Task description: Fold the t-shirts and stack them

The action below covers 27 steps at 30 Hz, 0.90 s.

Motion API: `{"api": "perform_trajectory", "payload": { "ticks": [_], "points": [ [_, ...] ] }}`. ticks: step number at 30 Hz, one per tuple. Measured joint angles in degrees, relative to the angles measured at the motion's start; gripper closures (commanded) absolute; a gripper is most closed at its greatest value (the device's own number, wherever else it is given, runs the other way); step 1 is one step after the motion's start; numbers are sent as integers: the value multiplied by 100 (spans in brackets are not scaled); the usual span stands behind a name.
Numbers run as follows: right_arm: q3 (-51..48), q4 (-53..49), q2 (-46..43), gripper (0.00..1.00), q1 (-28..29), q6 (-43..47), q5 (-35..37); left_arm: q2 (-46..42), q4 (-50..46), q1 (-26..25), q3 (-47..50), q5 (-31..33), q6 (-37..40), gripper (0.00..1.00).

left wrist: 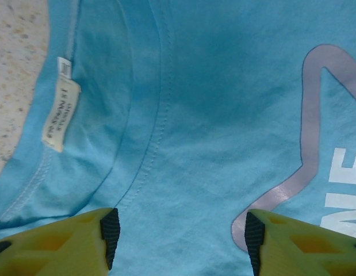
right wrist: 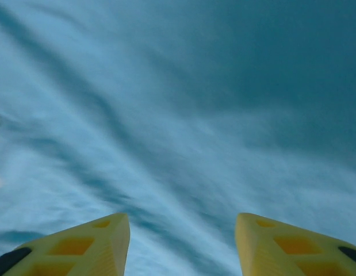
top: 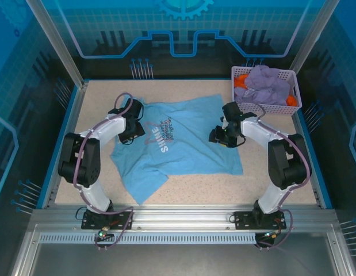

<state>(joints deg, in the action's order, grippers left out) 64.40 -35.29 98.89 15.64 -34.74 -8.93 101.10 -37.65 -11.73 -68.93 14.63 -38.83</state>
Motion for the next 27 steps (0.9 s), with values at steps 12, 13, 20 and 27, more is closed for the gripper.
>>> {"api": "perform_trajectory", "payload": {
  "ticks": [12, 13, 20, 27],
  "points": [
    [-431, 579, 275, 36, -691, -702, -76, 1585, -280, 391, -1305, 306, 197, 37],
    [-431, 638, 275, 36, -710, -734, -81, 1698, -352, 426, -1491, 350, 225, 37],
    [-433, 717, 282, 34, -743, -986, -92, 2583, -765, 601, -2874, 544, 566, 35],
    [-726, 1113, 66, 27, -793, -1329, -181, 2898, -1163, 820, -3633, 503, 774, 28]
  ]
}}
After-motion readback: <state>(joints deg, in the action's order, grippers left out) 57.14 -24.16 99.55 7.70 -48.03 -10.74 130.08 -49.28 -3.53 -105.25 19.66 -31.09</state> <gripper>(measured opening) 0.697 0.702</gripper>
